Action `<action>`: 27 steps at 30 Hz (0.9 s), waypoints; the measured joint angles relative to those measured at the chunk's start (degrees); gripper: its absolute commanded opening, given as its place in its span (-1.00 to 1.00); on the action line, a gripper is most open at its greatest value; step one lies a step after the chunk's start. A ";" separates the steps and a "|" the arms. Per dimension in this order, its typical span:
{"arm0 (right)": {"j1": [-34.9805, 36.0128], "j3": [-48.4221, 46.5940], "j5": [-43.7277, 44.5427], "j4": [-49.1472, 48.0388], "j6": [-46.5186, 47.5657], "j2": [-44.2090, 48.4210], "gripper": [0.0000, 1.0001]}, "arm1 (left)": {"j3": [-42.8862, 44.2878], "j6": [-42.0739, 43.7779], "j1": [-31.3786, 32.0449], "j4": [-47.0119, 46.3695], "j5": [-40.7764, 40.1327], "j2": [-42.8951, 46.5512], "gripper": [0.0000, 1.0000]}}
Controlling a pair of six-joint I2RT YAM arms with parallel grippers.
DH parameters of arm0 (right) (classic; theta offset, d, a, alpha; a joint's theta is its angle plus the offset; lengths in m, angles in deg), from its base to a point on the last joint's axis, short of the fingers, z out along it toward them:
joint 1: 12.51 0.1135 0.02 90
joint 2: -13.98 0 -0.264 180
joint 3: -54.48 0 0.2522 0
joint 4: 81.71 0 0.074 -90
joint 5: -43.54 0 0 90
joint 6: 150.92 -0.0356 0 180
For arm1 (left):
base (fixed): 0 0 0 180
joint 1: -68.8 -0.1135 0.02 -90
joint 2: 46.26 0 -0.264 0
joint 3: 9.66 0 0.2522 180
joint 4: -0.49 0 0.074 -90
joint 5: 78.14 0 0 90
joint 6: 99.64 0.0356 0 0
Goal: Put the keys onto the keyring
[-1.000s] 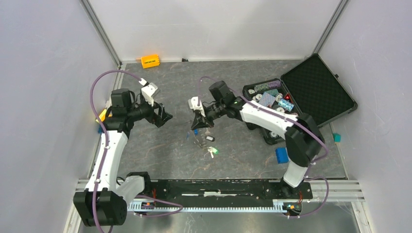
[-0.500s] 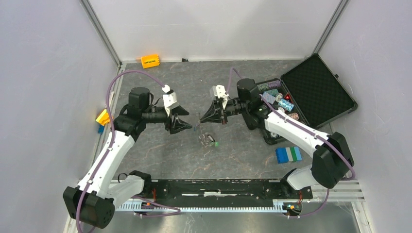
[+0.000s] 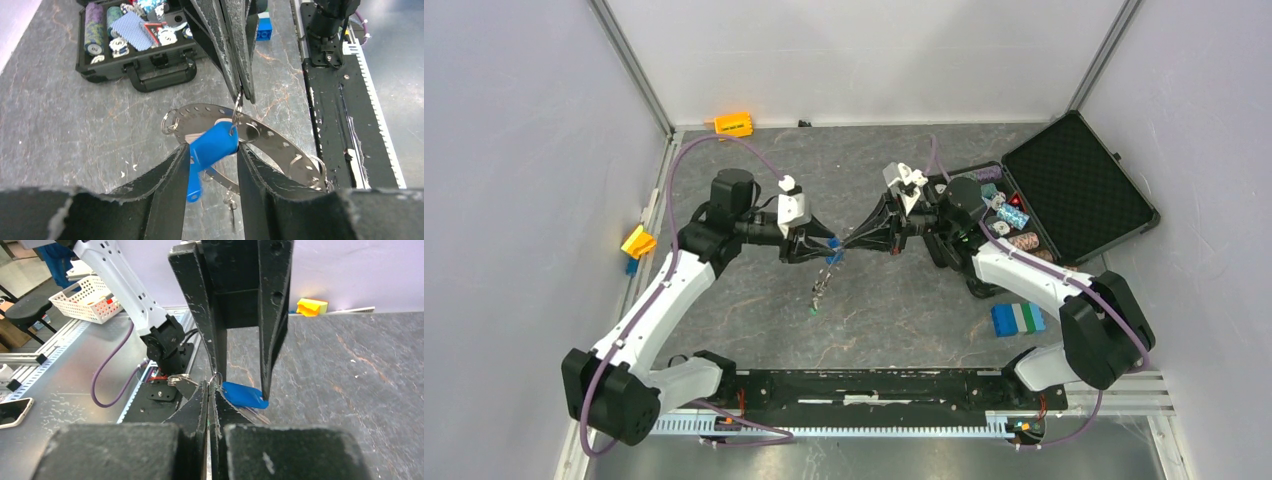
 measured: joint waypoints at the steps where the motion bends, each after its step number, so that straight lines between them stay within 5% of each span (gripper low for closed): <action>1: -0.04 0.17 -0.31 -1.77 -1.29 0.00 -1.00 | 0.59 0.20 0.31 0.00 0.26 -0.63 -0.09; 19: -0.15 0.42 -0.55 2.80 2.03 0.00 -1.00 | 7.52 10.01 3.72 8.87 1.70 -2.71 -0.35; 27: -0.15 0.39 -0.81 6.51 5.25 0.02 -1.00 | 7.43 13.57 4.94 11.32 -1.95 -1.14 -0.04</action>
